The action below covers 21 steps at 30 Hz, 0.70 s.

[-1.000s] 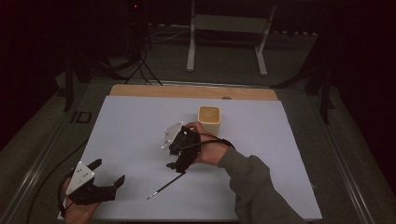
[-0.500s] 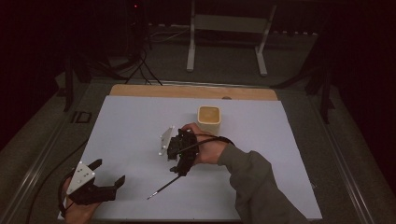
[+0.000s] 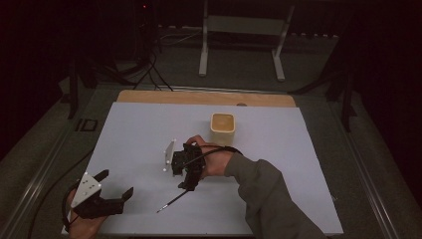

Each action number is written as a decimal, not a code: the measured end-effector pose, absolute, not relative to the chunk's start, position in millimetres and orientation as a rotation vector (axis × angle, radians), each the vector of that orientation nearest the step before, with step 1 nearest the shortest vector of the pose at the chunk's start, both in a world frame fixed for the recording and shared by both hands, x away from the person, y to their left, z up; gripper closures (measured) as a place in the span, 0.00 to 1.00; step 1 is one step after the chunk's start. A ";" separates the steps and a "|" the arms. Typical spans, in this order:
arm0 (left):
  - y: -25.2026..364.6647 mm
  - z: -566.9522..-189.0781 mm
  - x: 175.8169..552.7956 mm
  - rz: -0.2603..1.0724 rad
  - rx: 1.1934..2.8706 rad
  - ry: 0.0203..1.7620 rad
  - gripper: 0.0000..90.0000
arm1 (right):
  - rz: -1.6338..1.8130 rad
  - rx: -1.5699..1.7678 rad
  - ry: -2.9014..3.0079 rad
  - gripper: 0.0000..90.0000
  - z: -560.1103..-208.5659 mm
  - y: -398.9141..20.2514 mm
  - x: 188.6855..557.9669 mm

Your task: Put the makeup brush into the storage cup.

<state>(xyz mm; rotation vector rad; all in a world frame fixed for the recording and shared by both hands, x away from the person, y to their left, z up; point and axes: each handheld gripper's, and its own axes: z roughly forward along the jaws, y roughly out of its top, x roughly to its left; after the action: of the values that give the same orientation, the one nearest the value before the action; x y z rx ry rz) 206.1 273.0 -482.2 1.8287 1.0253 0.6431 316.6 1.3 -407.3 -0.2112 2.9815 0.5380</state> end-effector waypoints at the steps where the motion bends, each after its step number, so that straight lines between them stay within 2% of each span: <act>1: 273.0 -482.2 206.1 0.643 1.829 1.025 0.02 | 0.537 -0.218 2.985 0.21 -408.4 2.2 316.6; 21: 273.2 -481.9 205.7 0.646 1.829 1.026 0.02 | 0.467 -0.281 3.046 0.21 -433.1 23.4 313.1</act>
<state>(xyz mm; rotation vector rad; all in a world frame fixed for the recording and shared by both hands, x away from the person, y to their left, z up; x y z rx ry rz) 205.7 273.2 -481.9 1.8291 1.0256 0.6456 313.1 23.4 -433.1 -0.2815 3.0465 0.4667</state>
